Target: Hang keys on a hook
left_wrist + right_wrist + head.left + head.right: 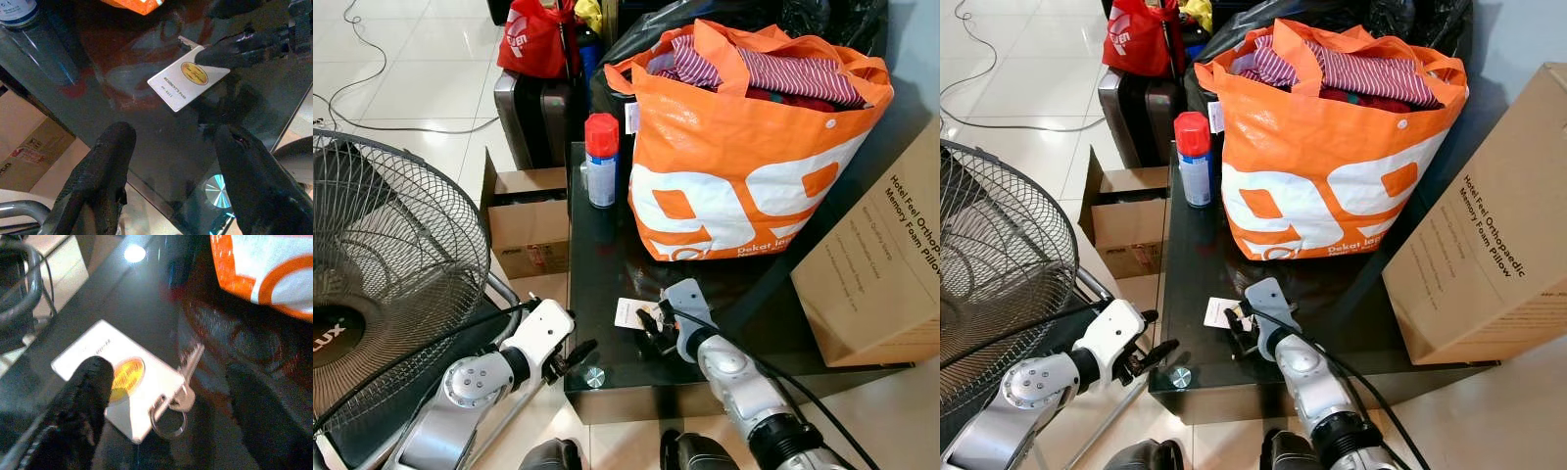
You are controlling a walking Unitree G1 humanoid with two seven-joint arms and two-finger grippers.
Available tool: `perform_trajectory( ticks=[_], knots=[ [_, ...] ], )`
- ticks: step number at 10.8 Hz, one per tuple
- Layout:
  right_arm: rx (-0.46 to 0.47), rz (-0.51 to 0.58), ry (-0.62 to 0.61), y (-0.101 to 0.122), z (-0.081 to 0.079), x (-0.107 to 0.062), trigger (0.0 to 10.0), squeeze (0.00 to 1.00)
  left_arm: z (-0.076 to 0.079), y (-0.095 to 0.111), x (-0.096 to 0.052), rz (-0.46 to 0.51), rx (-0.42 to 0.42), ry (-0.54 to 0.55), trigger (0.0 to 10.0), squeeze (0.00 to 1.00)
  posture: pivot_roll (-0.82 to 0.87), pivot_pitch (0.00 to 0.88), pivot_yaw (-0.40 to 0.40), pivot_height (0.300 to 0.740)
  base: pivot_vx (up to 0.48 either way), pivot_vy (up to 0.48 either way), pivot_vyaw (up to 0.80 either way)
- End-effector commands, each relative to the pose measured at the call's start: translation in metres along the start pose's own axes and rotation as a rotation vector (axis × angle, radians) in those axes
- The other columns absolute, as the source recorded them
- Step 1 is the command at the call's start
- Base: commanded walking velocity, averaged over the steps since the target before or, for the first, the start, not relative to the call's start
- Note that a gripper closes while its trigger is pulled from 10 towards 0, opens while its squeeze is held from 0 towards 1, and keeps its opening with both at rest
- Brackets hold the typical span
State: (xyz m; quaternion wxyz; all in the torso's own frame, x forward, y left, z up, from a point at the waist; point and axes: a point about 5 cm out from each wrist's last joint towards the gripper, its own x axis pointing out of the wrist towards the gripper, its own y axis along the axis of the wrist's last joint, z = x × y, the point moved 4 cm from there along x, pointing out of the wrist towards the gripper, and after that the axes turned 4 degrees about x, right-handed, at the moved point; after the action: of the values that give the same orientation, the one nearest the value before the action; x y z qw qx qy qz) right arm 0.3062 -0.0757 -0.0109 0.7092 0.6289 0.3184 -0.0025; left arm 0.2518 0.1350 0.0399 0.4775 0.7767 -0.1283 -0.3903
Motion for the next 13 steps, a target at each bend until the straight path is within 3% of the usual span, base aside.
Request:
perform_trajectory(
  ticks=[1,3,6,8,9,13],
  knots=[
    [0.023,-0.032,0.006,-0.008,0.002,-0.001,2.4,0.00,0.003,0.003,-0.001,0.006,0.002,-0.018,10.0,0.00,-0.08,0.174,-0.006,0.740,0.000,0.000,0.00],
    [0.007,-0.056,-0.009,-0.015,0.006,-0.002,3.1,0.00,0.005,0.003,0.001,0.004,-0.003,-0.024,10.0,0.00,-0.09,0.179,-0.007,0.740,0.000,0.000,0.00],
    [0.008,-0.086,-0.028,-0.021,0.008,-0.001,1.3,0.00,0.016,0.003,-0.002,0.002,-0.024,-0.085,10.0,0.00,-0.09,0.183,-0.008,0.740,0.000,0.000,0.00],
    [0.004,-0.090,-0.031,-0.022,0.008,-0.001,1.1,0.00,0.016,0.003,-0.002,-0.001,-0.024,-0.090,10.0,0.00,-0.09,0.183,-0.007,0.740,0.000,0.000,0.00],
    [-0.001,-0.097,-0.032,-0.023,0.009,-0.001,0.0,0.00,0.017,0.003,-0.002,-0.002,-0.027,-0.094,10.0,0.00,-0.09,0.184,-0.007,0.740,0.000,0.000,0.00],
    [-0.002,-0.106,-0.024,-0.025,0.012,-0.003,0.0,0.00,0.020,0.004,-0.001,0.000,-0.031,-0.106,10.0,0.00,-0.10,0.179,-0.010,0.740,0.000,0.000,0.00]
  ],
)
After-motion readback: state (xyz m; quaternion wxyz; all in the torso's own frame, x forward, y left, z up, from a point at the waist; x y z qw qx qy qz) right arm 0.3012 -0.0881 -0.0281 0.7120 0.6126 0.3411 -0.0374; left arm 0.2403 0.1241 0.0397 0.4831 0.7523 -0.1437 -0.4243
